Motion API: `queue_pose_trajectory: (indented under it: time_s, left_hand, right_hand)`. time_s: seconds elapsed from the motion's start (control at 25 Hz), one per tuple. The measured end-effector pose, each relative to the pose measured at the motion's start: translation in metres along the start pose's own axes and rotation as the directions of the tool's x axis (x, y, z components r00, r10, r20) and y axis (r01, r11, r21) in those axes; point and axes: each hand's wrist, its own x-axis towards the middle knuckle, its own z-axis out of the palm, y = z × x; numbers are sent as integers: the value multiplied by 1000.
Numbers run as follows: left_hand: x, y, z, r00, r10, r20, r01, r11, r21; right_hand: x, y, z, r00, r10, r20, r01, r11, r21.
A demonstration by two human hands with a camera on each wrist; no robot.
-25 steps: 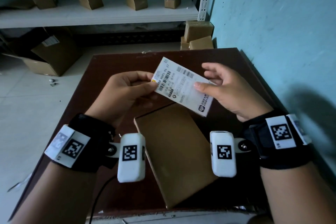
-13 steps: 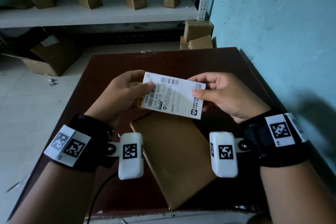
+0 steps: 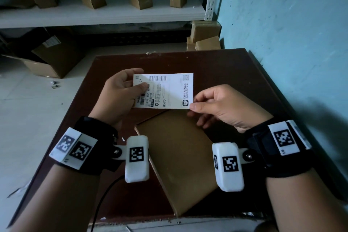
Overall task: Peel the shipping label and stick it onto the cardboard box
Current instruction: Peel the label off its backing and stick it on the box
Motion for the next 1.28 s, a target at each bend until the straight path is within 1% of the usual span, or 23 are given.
queue_pose_trajectory:
  time_s: [0.04,0.08,0.12,0.16,0.2,0.24,0.28,0.36,0.4,0.44,0.48,0.64,0.88,1.0,1.28]
  left_hand:
    - [0,0,1,1000,-4,-14,4,1000,23]
    - [1,0,1,998,23,-52,-18,994,105]
    - [1,0,0,991,100,-94,-74,966,248]
    - [0,2,0,972,212,-102,-155,904,399]
    - [-3,5,2,945,321,-67,-247,830,500]
    - [-8,9,5,921,390,12,-336,777,532]
    - [-14,12,11,902,415,117,-413,752,513]
    - [-25,14,24,865,379,329,-497,739,455]
    - [-29,12,29,841,356,408,-522,732,437]
    - [-30,9,32,825,341,451,-535,728,428]
    - [-30,6,34,823,333,461,-532,735,420]
    - [-27,1,33,853,348,389,-500,759,416]
    - [-31,4,35,842,370,392,-516,762,390]
    - [-30,4,35,835,385,393,-529,760,379]
    - [-31,4,35,834,402,378,-536,754,380]
  right_hand:
    - [0,0,0,1000,1,-13,-1,1000,-2]
    - [0,-1,0,1000,3,-26,-3,1000,-2]
    - [-1,-1,0,999,6,-35,-6,1000,2]
    - [-1,-1,1,999,11,-40,-11,1000,10]
    - [-1,-2,1,999,19,-42,-18,1000,25]
    - [-1,-2,2,999,27,-42,-25,999,43]
    - [-1,-2,3,999,30,-41,-28,998,57]
    - [-1,-3,6,999,22,-30,-20,998,62]
    - [-1,-3,6,1000,11,-21,-10,998,56]
    - [-1,-3,7,1000,2,-12,-1,999,50]
    - [-2,-3,7,1000,-3,-6,4,999,47]
    - [-2,-1,6,1000,-16,18,15,998,56]
    - [-4,-4,7,999,-20,33,18,998,66]
    - [-4,-4,8,1000,-21,14,20,998,64]
    - [-4,-4,7,998,-53,30,51,997,53]
